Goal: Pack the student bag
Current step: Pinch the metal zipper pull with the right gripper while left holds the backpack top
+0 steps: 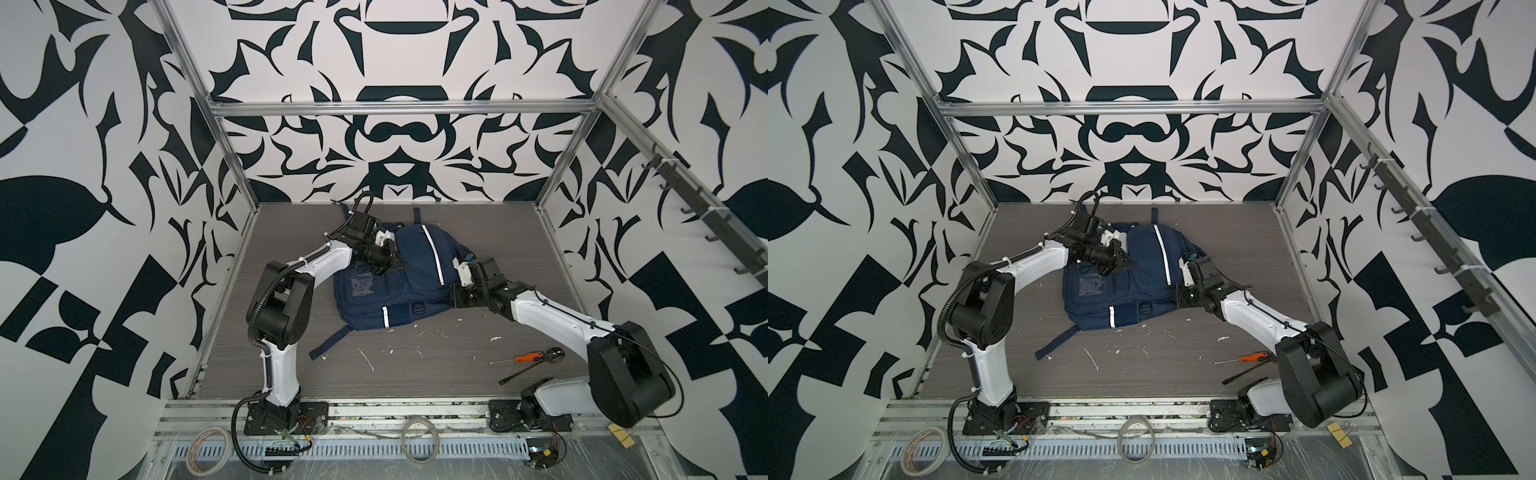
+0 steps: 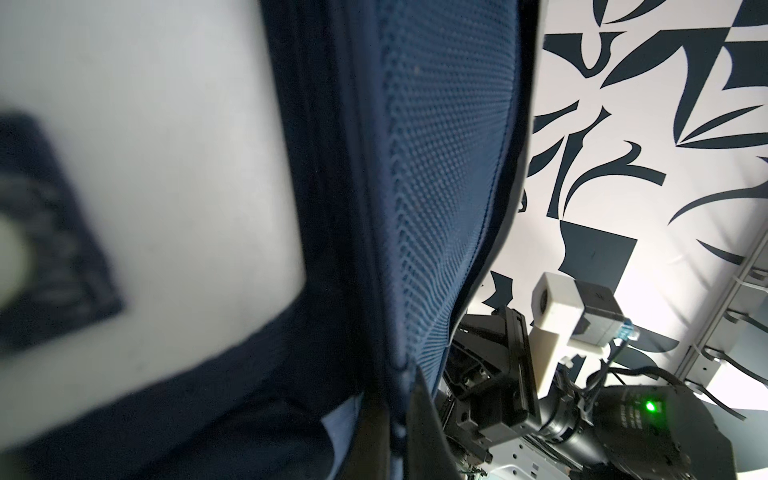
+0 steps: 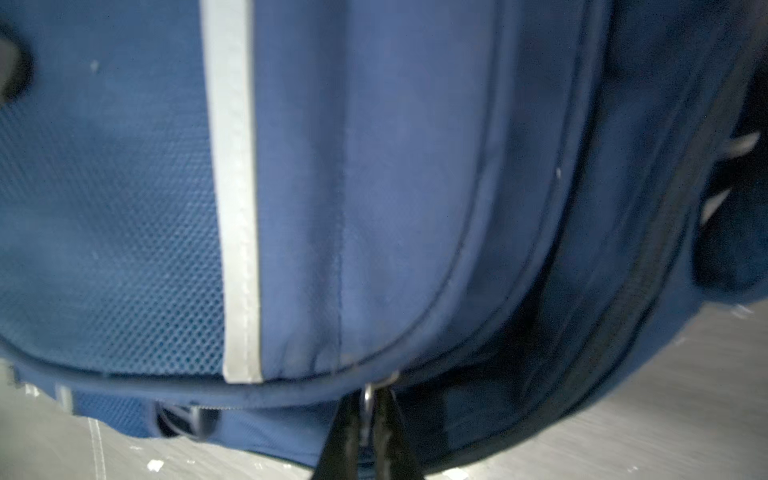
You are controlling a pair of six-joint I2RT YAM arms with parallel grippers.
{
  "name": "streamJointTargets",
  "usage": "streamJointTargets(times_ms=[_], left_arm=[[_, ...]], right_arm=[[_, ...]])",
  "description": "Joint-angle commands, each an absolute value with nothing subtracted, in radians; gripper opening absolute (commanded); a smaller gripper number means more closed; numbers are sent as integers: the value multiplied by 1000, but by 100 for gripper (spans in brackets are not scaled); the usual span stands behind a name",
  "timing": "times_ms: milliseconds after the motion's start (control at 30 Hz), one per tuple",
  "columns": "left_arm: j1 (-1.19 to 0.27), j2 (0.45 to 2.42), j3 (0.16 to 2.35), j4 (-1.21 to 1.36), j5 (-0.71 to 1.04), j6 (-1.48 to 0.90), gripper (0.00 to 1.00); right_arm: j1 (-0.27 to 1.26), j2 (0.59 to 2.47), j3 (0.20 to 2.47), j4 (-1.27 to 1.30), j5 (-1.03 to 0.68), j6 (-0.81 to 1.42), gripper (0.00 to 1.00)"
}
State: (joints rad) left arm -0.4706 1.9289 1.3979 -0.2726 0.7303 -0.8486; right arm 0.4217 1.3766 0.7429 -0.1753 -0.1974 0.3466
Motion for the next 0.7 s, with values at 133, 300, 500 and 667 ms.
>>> streamJointTargets(times_ms=[133,300,500,667], left_arm=[[-456,1835,1416,-296,788,-750,0],[-387,1819,1366,-404,791,-621,0],[-372,1831,1436,-692,707,-333,0],[-377,1862,1502,-874,616,-188,0]], right_arm=[[420,1293,752,-281,-115,284,0],[306,1222,729,-377,-48,250,0],[224,1259,782,-347,-136,195,0],[233,1340,911,-425,-181,46,0]])
